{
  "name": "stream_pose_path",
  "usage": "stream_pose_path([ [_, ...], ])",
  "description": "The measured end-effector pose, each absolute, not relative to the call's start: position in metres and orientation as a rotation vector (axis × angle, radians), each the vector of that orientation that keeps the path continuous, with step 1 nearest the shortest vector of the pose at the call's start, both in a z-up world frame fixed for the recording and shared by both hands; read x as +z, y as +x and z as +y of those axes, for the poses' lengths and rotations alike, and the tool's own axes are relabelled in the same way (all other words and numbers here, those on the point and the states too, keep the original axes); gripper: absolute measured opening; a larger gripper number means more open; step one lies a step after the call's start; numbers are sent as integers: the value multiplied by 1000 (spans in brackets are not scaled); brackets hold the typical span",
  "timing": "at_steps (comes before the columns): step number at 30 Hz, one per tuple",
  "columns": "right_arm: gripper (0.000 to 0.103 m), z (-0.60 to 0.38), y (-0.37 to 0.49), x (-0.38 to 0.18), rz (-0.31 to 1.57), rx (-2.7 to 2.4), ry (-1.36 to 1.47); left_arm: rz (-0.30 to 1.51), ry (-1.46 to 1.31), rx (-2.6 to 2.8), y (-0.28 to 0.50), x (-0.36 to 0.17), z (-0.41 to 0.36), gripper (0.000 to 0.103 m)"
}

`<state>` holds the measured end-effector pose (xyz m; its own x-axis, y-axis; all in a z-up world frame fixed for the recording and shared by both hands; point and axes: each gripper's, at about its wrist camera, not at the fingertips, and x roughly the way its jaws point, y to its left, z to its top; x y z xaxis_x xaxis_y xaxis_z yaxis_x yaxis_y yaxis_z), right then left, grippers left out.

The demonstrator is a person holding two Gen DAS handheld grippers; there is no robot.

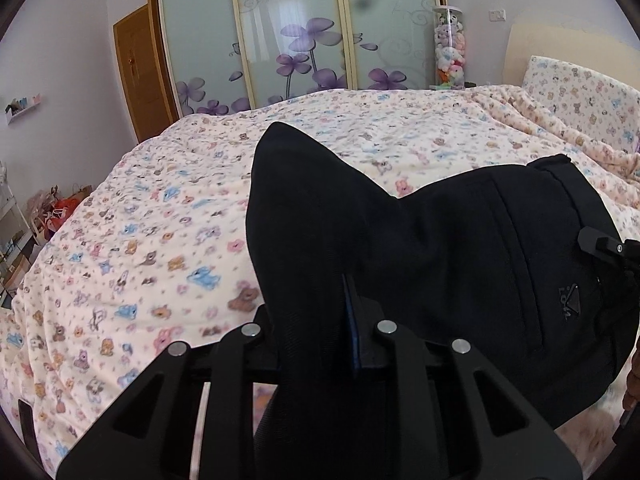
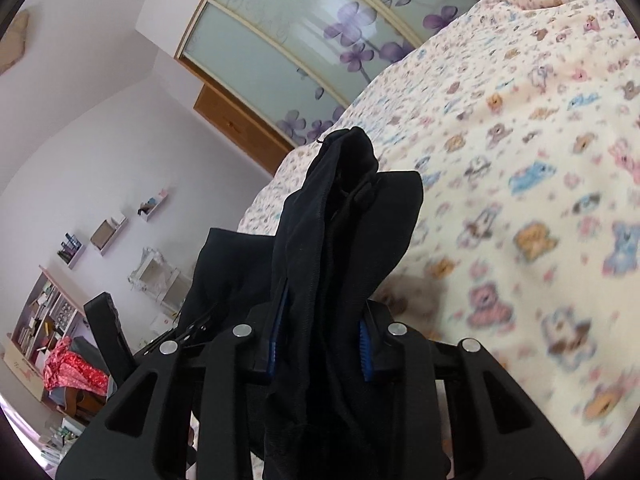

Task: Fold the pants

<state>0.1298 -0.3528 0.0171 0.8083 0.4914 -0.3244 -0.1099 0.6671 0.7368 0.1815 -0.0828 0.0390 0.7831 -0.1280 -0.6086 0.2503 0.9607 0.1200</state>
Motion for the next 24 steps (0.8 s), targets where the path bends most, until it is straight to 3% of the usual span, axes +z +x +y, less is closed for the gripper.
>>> stream_pose_path([
  [10, 29, -375, 150, -35, 660, 220, 848, 703, 207, -165, 220, -9, -99, 22],
  [16, 30, -371, 154, -49, 698, 162, 796, 681, 270, -125, 221, -32, -105, 30],
  [18, 35, -373, 154, -53, 706, 156, 818, 689, 245, -119, 222, -32, -99, 41],
  [19, 42, -375, 153, -53, 717, 142, 827, 693, 223, -117, 221, -31, -95, 45],
  [20, 51, -377, 150, -53, 723, 132, 835, 697, 179, -112, 220, -27, -86, 58],
  [21, 53, -379, 149, -52, 729, 124, 848, 691, 132, -104, 218, -23, -75, 69],
  [24, 55, -391, 131, -38, 658, 57, 909, 656, 26, -67, 211, -7, -44, 81],
])
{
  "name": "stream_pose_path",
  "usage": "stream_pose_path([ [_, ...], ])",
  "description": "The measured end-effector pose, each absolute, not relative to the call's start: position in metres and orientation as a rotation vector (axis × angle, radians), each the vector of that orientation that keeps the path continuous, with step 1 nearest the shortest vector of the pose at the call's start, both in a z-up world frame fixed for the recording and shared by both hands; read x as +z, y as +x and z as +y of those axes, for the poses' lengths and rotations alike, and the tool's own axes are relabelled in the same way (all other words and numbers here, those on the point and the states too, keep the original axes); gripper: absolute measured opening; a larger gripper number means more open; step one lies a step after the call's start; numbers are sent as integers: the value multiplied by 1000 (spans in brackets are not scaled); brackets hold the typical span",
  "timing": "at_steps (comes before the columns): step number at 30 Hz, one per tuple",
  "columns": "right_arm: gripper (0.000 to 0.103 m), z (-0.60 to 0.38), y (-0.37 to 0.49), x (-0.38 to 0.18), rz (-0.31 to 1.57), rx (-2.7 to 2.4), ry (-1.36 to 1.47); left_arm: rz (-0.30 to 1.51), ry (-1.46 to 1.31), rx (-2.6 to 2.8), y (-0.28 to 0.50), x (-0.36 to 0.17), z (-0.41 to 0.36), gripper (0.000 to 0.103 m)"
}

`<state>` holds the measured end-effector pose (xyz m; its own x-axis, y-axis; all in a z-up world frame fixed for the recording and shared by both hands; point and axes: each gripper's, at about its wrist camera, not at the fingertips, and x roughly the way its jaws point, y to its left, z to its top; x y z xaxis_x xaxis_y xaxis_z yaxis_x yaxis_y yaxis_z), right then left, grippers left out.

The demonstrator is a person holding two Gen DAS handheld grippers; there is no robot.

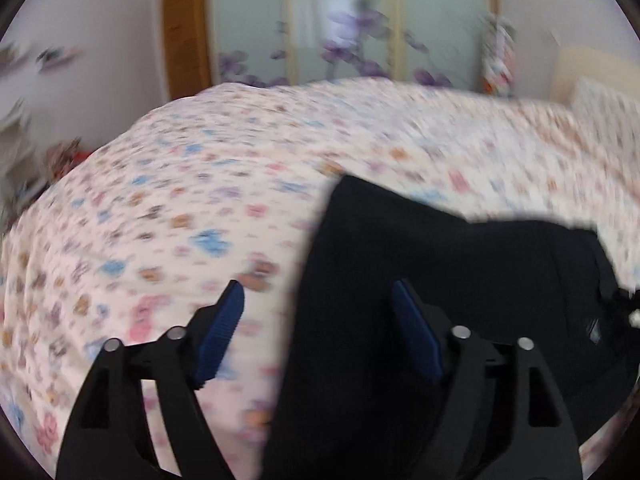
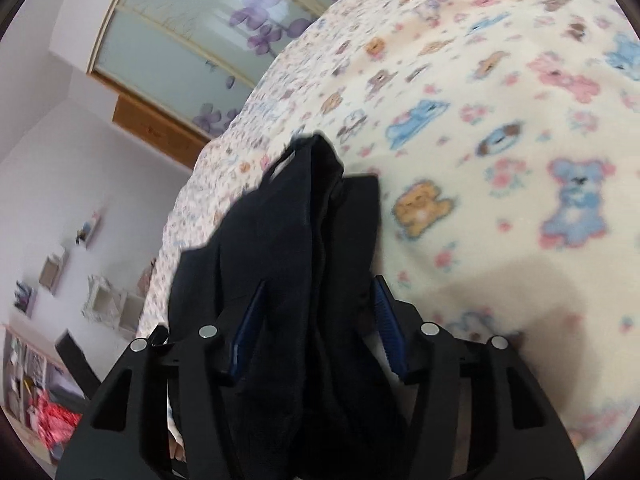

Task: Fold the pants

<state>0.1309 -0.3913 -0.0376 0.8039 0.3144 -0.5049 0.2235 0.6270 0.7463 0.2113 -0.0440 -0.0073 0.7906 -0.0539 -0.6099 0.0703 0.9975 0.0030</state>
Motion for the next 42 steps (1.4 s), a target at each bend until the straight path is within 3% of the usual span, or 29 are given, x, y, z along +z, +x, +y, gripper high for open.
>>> stream_pose_path([
  [2, 55, -398, 116, -22, 566, 19, 926, 619, -89, -71, 206, 10, -18, 87],
  [5, 55, -389, 111, 6, 488, 140, 887, 589, -306, -249, 203, 31, 0, 89],
  [9, 57, -353, 126, 13, 559, 347, 857, 670, -364, -454, 217, 34, -30, 94],
  [13, 70, -347, 139, -14, 715, 195, 787, 784, -252, -416, 231, 2, -64, 97],
  [15, 52, -356, 142, -38, 760, 165, 850, 933, -239, -346, 250, -37, -69, 94],
  [17, 15, -368, 140, -56, 771, 150, 949, 928, -249, -311, 256, -56, -68, 94],
  [19, 9, -372, 140, -64, 763, 174, 1008, 889, -244, -304, 255, -59, -69, 96],
  [21, 9, -371, 138, -64, 752, 193, 1026, 874, -205, -298, 253, -59, -76, 98],
  [27, 18, -364, 123, -20, 659, 311, 985, 778, -266, -431, 216, -35, -57, 100],
  [28, 31, -358, 121, -12, 679, 336, 962, 759, -304, -494, 205, -30, -53, 101],
  [29, 58, -347, 119, -7, 730, 362, 930, 755, -321, -527, 197, -28, -50, 101],
  [31, 81, -329, 120, -6, 826, 376, 860, 788, -342, -590, 190, -31, -53, 101],
  [34, 70, -321, 118, -17, 895, 299, 783, 860, -274, -593, 190, -46, -69, 101],
  [37, 61, -336, 113, -36, 866, 297, 902, 835, -103, -536, 182, -50, -92, 101],
  [42, 64, -342, 88, -26, 783, 312, 980, 810, 11, -460, 166, -42, -105, 101],
])
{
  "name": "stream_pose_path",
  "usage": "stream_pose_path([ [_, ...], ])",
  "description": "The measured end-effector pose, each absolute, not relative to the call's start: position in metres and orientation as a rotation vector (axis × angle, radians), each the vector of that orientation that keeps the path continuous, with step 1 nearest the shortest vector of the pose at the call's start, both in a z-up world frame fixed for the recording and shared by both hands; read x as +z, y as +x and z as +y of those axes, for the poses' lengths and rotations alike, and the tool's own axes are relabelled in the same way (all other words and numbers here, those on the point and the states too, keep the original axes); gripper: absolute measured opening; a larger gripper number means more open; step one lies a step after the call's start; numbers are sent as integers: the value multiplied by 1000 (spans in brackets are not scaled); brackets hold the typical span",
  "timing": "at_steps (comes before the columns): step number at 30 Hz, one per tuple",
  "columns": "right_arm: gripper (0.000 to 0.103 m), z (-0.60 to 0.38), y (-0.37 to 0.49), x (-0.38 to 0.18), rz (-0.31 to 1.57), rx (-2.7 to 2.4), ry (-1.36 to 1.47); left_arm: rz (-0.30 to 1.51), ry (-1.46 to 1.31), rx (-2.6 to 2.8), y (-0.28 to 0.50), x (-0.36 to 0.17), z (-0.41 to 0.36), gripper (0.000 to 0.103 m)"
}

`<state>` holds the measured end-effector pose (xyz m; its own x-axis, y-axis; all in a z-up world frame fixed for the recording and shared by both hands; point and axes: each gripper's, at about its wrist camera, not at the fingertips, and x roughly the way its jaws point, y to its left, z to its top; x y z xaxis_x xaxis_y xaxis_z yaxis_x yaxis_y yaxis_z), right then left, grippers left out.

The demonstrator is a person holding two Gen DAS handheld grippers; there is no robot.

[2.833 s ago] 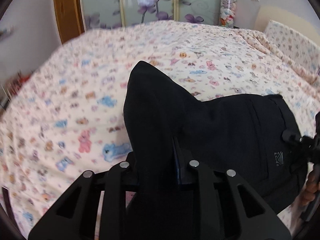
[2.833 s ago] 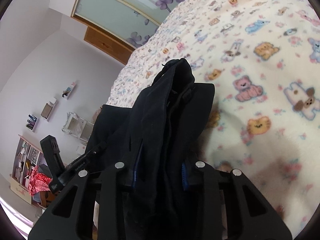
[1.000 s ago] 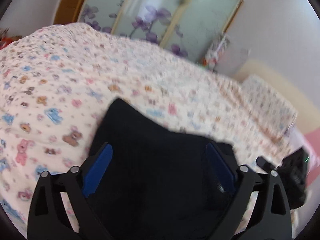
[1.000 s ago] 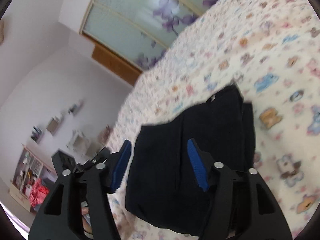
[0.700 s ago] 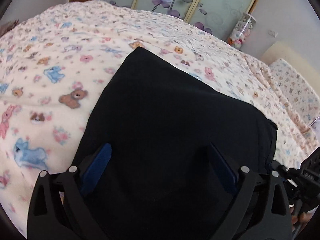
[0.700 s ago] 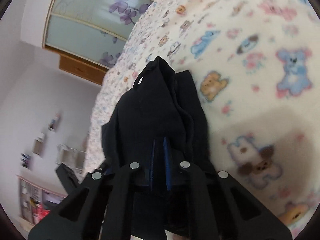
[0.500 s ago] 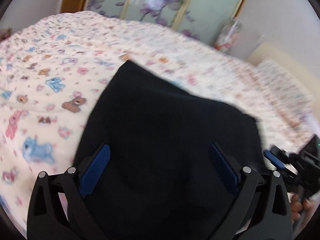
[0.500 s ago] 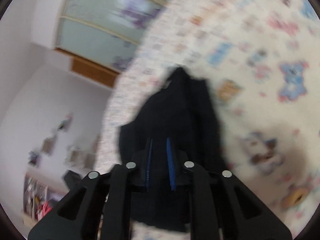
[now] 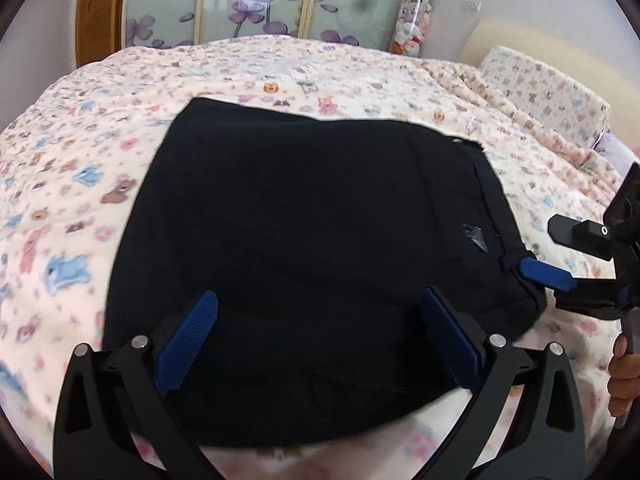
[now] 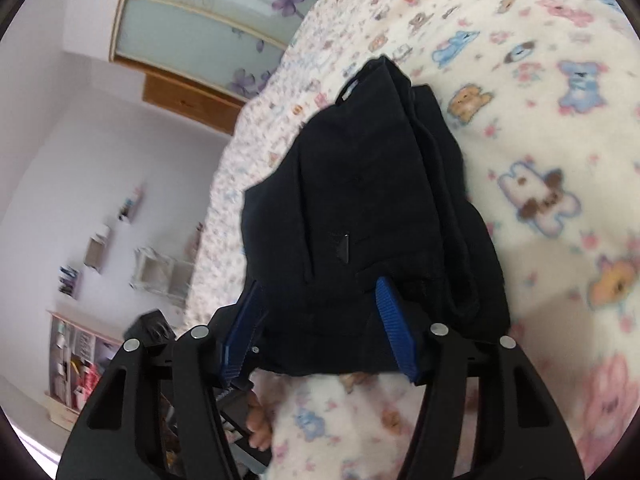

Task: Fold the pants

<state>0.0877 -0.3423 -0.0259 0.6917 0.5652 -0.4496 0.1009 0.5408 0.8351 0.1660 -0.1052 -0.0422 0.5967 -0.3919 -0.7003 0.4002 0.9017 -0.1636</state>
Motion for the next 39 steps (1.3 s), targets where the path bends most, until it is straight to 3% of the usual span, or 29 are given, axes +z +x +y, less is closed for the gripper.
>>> stream_pose_path([
  [1, 69, -342, 79, -19, 759, 311, 974, 790, -3, -460, 157, -37, -99, 101],
  [3, 70, -340, 64, -5, 717, 318, 953, 754, -2, -446, 139, -30, -88, 101],
  [6, 88, -334, 38, 7, 657, 259, 883, 709, 46, -368, 109, -25, -75, 101],
  [11, 89, -300, 2, 19, 590, 0, 579, 575, 66, -252, 61, -29, -51, 101],
  [16, 89, -266, 2, 23, 556, -165, 245, 559, -20, -289, 65, -27, -34, 101],
  [24, 93, -240, 6, 15, 556, -181, 99, 604, -24, -230, 75, -32, -33, 101],
  [31, 94, -232, 16, 14, 545, -35, 162, 541, 31, -279, 69, -26, -48, 101],
  [35, 94, -238, 43, -3, 665, 31, 266, 559, 6, -369, 84, -26, -59, 101],
  [39, 94, -271, 68, -60, 894, 36, 541, 664, -50, -417, 105, -40, -59, 101],
])
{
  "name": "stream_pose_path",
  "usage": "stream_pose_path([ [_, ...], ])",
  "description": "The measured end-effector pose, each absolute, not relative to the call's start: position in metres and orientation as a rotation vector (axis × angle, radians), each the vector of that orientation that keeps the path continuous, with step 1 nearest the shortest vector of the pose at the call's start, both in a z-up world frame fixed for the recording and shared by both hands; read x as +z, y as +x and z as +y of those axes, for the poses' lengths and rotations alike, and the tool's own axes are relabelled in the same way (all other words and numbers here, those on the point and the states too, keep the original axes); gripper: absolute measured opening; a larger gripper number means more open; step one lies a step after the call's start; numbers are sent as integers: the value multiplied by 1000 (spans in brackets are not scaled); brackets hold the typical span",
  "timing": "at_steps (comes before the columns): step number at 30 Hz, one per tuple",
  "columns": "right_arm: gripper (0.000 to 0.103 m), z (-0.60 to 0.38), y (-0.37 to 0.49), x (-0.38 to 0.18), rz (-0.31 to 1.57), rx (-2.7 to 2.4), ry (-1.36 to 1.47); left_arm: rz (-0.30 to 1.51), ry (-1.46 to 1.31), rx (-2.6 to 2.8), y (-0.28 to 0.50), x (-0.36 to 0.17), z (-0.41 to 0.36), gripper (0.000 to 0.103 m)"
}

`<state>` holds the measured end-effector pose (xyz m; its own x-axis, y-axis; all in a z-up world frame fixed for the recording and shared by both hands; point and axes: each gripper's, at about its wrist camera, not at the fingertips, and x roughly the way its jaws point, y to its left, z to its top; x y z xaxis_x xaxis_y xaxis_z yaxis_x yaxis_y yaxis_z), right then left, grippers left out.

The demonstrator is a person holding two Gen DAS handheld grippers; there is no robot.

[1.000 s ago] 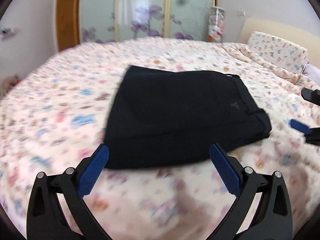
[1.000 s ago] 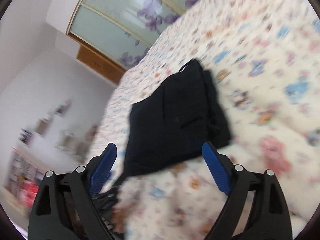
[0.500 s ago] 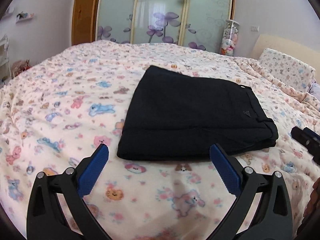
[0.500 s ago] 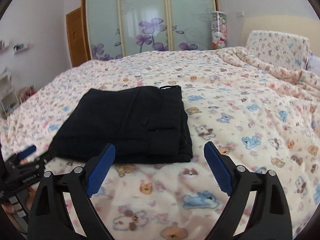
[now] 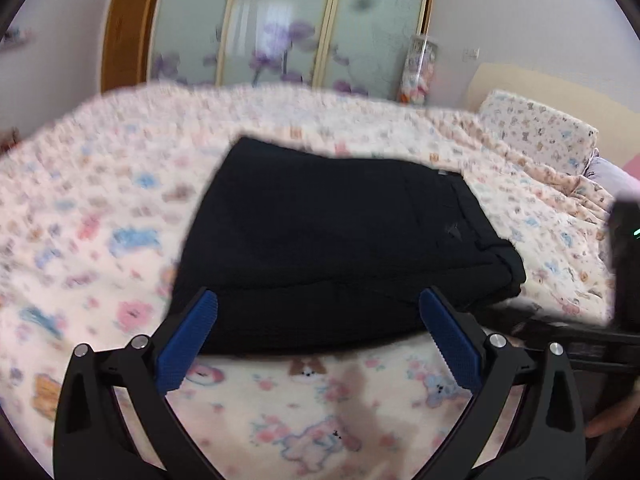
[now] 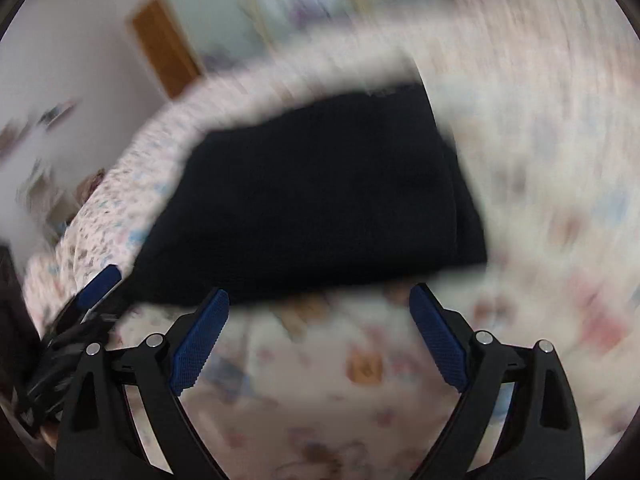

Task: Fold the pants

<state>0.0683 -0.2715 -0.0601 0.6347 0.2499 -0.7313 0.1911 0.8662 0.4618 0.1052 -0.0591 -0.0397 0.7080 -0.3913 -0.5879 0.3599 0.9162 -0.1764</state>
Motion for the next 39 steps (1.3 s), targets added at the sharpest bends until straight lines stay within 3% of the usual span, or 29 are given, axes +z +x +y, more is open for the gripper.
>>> stream_pose_path([
  [3, 94, -265, 61, -46, 858, 36, 505, 789, -67, -419, 124, -56, -60, 101],
  [10, 102, -236, 36, -19, 737, -132, 209, 719, -31, -326, 107, -45, -55, 101],
  [19, 102, -204, 19, -8, 622, -234, 8, 600, 111, -157, 84, -28, -59, 101],
  [39, 102, -215, 22, -8, 593, -305, 28, 569, 72, -134, 72, -21, -51, 101],
])
